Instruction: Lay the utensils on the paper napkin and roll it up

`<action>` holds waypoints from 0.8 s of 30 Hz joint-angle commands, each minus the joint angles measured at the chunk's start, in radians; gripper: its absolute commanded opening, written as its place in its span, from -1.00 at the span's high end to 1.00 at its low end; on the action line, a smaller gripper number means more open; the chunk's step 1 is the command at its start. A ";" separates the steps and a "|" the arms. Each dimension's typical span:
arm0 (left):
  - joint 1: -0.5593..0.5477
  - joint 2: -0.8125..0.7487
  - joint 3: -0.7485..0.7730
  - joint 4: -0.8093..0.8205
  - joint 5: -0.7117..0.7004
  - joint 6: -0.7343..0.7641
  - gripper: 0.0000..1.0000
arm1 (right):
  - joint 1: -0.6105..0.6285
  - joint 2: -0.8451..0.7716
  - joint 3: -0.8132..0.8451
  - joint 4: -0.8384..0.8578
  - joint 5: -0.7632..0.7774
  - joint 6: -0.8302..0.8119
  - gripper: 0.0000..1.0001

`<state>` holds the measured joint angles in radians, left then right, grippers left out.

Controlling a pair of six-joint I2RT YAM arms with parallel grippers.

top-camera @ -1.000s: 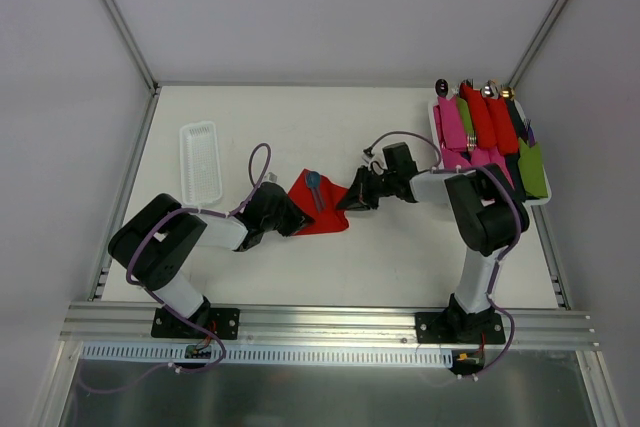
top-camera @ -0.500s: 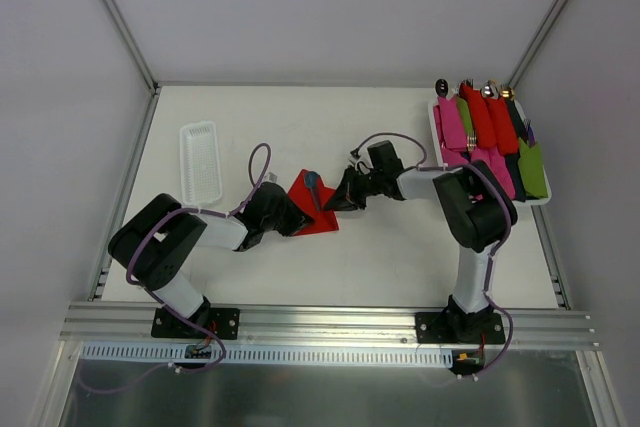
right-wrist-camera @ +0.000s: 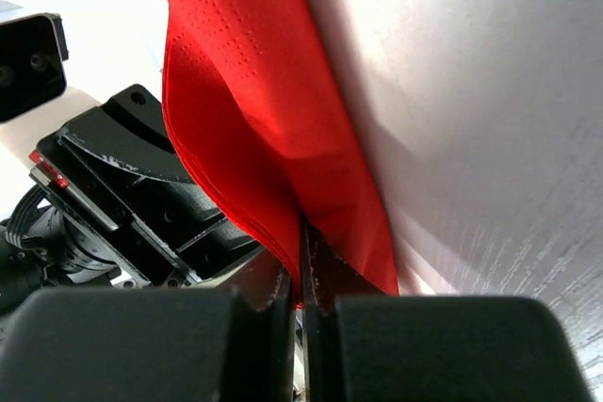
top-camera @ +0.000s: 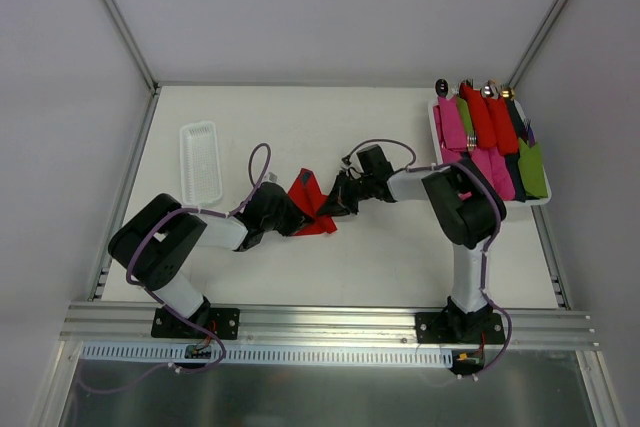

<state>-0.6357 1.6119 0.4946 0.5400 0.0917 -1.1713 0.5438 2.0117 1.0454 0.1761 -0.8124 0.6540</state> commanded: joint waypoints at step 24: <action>-0.007 -0.279 -0.103 -0.207 -0.111 0.009 0.66 | -0.001 0.079 0.031 0.131 -0.053 0.113 -0.34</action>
<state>-0.6357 1.4170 0.4068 0.4099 0.0395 -1.1698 0.5453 2.0605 1.0740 0.2901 -0.8921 0.7685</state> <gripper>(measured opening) 0.149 0.662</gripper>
